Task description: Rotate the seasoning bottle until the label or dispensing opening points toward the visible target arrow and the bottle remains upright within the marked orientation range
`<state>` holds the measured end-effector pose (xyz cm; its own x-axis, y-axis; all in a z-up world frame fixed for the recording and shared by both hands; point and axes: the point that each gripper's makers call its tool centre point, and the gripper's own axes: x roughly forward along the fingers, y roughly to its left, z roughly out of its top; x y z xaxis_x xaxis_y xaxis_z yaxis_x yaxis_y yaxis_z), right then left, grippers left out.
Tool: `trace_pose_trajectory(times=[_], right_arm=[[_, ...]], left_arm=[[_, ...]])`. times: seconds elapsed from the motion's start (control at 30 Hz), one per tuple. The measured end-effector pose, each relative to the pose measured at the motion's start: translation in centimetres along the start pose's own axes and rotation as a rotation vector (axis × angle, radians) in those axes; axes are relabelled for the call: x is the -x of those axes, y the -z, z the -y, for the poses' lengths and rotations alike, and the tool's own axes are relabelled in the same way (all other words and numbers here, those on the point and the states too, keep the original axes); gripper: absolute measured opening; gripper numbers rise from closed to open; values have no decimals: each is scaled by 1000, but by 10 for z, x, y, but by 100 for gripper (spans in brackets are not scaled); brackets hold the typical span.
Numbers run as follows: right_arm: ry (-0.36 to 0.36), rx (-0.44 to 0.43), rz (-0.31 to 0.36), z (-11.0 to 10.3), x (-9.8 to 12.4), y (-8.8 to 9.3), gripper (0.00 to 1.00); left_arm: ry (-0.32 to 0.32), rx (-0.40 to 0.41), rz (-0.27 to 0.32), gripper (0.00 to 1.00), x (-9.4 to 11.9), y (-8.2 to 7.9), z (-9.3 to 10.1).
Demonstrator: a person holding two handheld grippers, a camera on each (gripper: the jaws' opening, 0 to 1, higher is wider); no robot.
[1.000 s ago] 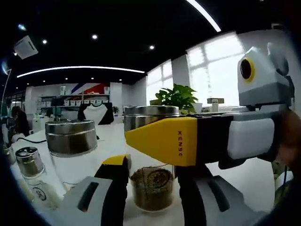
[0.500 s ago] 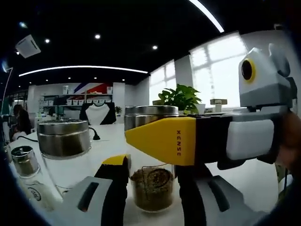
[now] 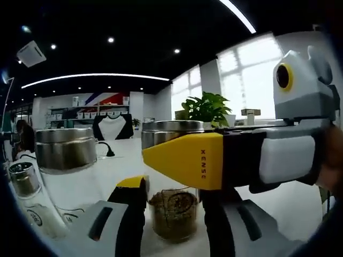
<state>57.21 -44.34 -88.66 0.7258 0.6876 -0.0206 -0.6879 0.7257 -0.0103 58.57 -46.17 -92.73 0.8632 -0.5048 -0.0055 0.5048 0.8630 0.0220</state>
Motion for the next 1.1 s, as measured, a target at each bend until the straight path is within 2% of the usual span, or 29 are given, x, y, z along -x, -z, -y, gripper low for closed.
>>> trace_pose_trajectory(times=[0.37, 0.53, 0.6, 0.63, 0.9, 1.1], right_arm=[[-14, 25, 2, -3, -1, 4, 36], [-26, 24, 4, -8, -1, 3, 36], [-30, 24, 6, -10, -1, 3, 36], [-31, 25, 7, -11, -2, 3, 36], [-28, 19, 9, -11, -3, 2, 36], [-20, 8, 5, -11, -3, 3, 36]], left_arm=[[-53, 29, 1, 43, 5, 2, -1], [-63, 14, -7, 42, 9, 2, -2], [-80, -36, -20, 43, 13, 0, -3], [-84, -34, -23, 43, 14, 0, -3], [-74, -1, -20, 40, 22, -4, -6], [-69, -7, -23, 40, 24, -4, -5]])
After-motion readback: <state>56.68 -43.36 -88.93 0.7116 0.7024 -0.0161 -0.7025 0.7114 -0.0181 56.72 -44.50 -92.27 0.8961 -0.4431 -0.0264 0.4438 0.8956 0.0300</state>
